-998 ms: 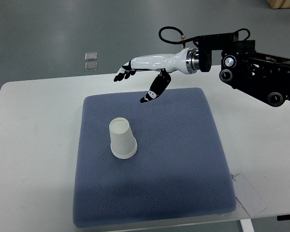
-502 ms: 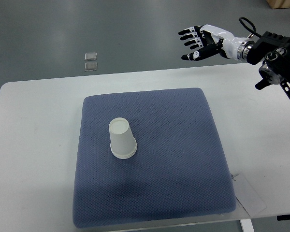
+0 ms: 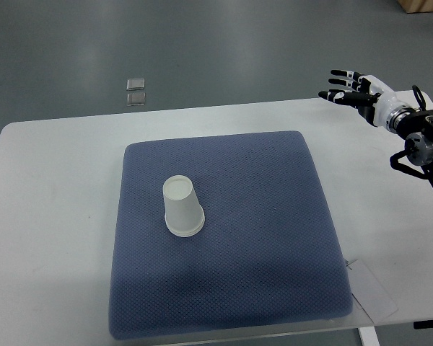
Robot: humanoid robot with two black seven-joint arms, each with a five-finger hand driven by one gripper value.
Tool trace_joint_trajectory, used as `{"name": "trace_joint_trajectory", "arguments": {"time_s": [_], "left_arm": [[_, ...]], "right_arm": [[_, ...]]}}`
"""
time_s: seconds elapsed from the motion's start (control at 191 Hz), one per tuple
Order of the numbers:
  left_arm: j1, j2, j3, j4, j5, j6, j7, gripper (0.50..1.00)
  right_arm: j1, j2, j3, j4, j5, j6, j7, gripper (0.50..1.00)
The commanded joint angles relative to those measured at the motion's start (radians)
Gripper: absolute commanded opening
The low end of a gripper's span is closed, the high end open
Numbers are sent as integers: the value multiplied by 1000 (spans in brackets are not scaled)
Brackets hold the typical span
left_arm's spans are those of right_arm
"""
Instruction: Stack paper cups
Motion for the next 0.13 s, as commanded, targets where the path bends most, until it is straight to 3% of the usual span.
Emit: {"name": "trace_joint_trajectory", "arguments": {"time_s": [0.0, 0.12], "left_arm": [[0, 0, 0, 0, 0, 0, 0, 1000], [0, 0, 0, 0, 0, 0, 0, 1000]], "right_arm": [[-19, 8, 0, -6, 1, -13, 2, 829], [-29, 20, 0, -7, 3, -29, 2, 829]]}}
